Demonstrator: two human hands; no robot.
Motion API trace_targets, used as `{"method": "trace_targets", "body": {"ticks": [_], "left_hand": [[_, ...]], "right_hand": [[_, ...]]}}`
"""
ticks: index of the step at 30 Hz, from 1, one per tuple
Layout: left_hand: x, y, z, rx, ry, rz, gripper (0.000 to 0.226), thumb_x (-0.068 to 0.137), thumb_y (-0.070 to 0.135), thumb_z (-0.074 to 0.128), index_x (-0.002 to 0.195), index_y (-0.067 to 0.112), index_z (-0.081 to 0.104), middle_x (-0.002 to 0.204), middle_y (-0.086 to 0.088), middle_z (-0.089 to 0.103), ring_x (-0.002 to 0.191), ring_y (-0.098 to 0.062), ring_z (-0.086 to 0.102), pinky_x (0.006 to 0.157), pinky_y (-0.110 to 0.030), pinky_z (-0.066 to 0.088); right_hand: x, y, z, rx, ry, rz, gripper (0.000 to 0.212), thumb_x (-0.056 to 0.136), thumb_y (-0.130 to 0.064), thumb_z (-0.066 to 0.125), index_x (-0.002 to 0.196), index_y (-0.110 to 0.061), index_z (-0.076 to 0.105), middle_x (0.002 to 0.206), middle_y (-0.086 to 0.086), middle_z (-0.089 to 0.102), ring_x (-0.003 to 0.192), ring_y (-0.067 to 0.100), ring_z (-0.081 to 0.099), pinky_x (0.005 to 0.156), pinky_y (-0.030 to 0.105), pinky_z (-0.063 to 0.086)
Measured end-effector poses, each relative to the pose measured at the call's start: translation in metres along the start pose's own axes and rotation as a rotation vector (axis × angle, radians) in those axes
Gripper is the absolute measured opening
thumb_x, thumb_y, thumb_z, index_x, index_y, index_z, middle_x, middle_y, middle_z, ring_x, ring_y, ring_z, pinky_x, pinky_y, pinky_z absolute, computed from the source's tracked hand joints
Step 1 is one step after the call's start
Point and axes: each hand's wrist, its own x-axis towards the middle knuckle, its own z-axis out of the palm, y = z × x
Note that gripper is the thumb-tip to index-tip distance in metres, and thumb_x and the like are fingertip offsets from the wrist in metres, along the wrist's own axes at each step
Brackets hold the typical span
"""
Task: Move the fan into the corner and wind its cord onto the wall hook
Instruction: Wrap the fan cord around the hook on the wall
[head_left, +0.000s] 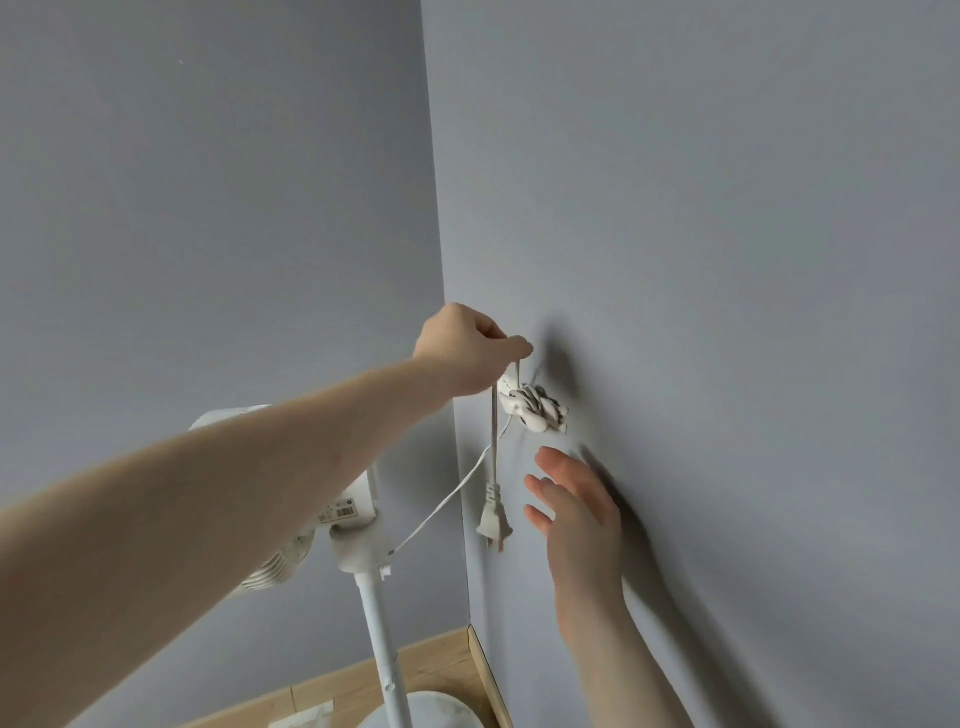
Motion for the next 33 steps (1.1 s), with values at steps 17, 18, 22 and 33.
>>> {"method": "trace_targets", "body": {"ticks": [17, 18, 22, 33], "left_hand": [[-0.044, -0.039, 0.020, 0.001, -0.089, 0.164, 0.020, 0.089, 0.023, 0.064, 0.104, 0.034, 0.072, 0.088, 0.020, 0.072, 0.074, -0.005, 0.066, 0.067, -0.018, 0.048], [-0.046, -0.041, 0.022, -0.009, -0.087, 0.190, 0.025, 0.089, 0.022, 0.064, 0.110, 0.035, 0.070, 0.093, 0.022, 0.074, 0.075, -0.003, 0.066, 0.071, -0.019, 0.050], [-0.053, -0.042, 0.036, 0.064, -0.105, 0.306, 0.040, 0.093, 0.015, 0.054, 0.122, 0.037, 0.070, 0.109, 0.027, 0.072, 0.087, 0.009, 0.063, 0.091, -0.020, 0.049], [-0.038, -0.059, 0.046, 0.047, 0.163, 0.297, 0.052, 0.073, -0.004, 0.043, 0.091, 0.035, 0.071, 0.100, 0.019, 0.066, 0.092, -0.009, 0.060, 0.078, -0.028, 0.049]], "right_hand": [[-0.030, 0.003, -0.032, -0.373, 0.143, -0.482, 0.025, 0.102, -0.007, 0.050, 0.095, -0.027, 0.062, 0.085, -0.007, 0.066, 0.075, 0.012, 0.064, 0.065, 0.023, 0.048], [-0.031, 0.007, -0.033, -0.421, 0.169, -0.512, 0.028, 0.102, -0.004, 0.048, 0.093, -0.026, 0.063, 0.086, -0.009, 0.067, 0.079, 0.011, 0.064, 0.068, 0.017, 0.045], [-0.035, 0.025, -0.029, -0.500, 0.219, -0.457, 0.038, 0.101, 0.000, 0.045, 0.098, -0.029, 0.069, 0.097, -0.021, 0.069, 0.094, 0.001, 0.063, 0.081, 0.019, 0.049], [-0.015, 0.047, -0.021, -0.614, 0.000, -0.017, 0.055, 0.092, -0.021, 0.052, 0.147, -0.028, 0.049, 0.149, -0.006, 0.051, 0.132, 0.019, 0.055, 0.110, 0.038, 0.046]]}}
